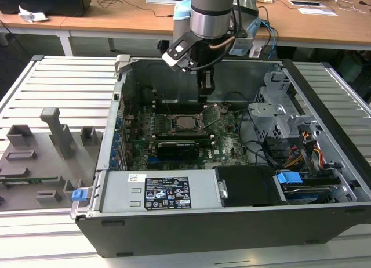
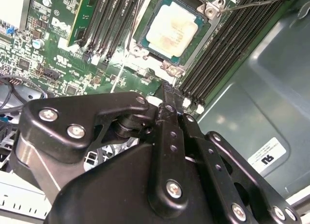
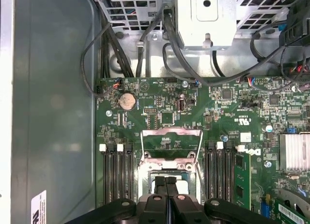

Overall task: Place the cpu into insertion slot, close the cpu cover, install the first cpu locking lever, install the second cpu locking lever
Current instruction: 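Close the cpu cover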

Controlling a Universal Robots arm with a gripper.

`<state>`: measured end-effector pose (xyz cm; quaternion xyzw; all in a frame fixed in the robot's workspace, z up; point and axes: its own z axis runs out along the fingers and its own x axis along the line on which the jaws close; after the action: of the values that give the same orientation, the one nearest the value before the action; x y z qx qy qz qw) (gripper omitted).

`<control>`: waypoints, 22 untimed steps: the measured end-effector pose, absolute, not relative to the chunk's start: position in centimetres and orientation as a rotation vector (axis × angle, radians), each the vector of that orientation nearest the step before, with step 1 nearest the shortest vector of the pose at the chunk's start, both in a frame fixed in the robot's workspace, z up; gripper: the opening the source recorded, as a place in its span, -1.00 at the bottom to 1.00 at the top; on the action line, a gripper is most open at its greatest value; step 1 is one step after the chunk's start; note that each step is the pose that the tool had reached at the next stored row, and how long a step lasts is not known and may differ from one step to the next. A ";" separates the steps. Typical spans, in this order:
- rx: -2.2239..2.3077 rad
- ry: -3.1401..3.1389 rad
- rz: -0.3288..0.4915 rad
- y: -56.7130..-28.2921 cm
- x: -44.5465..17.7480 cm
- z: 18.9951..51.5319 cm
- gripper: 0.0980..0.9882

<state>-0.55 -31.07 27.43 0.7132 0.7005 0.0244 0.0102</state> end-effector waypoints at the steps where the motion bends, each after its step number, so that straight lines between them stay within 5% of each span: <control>1: 2.226 2.186 0.076 -31.1 -0.5 27.4 -0.98; 22: 2.226 2.187 0.077 -31.0 1.4 27.4 -0.98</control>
<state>1.39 -31.04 27.43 0.7132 0.7005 0.0246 0.0100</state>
